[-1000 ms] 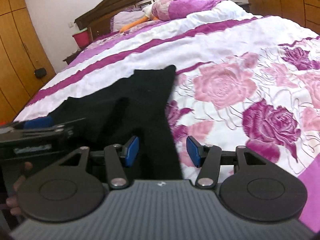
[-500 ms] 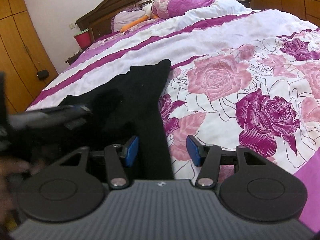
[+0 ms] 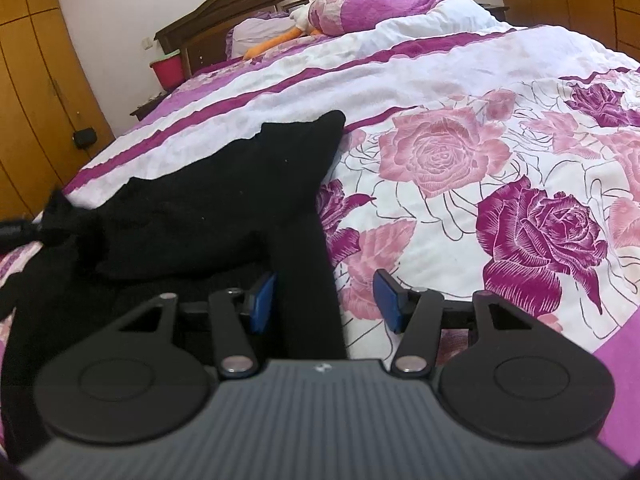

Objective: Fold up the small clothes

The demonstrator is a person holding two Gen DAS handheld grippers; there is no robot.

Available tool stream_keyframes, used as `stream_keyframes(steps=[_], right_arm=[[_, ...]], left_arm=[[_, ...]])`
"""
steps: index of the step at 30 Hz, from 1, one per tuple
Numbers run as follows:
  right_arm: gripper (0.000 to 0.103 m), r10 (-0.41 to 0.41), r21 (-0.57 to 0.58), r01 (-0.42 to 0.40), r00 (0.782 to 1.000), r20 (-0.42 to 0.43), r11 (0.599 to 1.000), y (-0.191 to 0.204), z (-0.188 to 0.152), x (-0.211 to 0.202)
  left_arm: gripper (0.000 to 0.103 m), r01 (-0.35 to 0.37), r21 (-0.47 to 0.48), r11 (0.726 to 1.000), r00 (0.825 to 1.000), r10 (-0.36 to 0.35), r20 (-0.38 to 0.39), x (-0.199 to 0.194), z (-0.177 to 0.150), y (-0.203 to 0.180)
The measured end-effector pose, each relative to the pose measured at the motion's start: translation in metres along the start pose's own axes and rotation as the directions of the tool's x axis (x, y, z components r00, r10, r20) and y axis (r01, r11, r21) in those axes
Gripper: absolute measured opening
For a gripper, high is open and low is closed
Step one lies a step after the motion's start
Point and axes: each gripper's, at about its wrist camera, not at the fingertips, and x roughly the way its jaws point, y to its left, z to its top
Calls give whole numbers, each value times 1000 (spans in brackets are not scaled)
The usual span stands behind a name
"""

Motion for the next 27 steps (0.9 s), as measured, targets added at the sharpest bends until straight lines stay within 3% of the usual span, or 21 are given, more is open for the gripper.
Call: stream_keyframes(steps=[5, 11, 13, 15, 17, 24, 27], right_arm=[[55, -6, -10, 6, 1000, -3, 1000, 1, 0, 2], [56, -17, -28, 16, 1000, -19, 999, 5, 9, -1], [56, -12, -25, 12, 1000, -9, 1000, 6, 16, -3], [56, -18, -43, 18, 1000, 5, 999, 10, 23, -1], [56, -20, -56, 21, 1000, 16, 998, 14, 31, 3], [56, -15, -57, 16, 1000, 21, 998, 21, 56, 38], [56, -19, -57, 20, 999, 30, 998, 23, 61, 50]], left_arm=[[10, -57, -17, 998, 998, 56, -42, -4, -21, 34], [12, 22, -128, 992, 998, -29, -52, -8, -24, 62], [22, 49, -176, 983, 997, -58, -47, -5, -22, 69], [42, 60, -212, 975, 997, -71, -41, 0, -18, 70], [52, 59, -228, 972, 997, -67, -25, 3, -15, 71], [61, 132, -327, 936, 991, -127, 36, 2, -7, 85], [60, 97, -313, 945, 993, -114, -37, 19, -2, 81]])
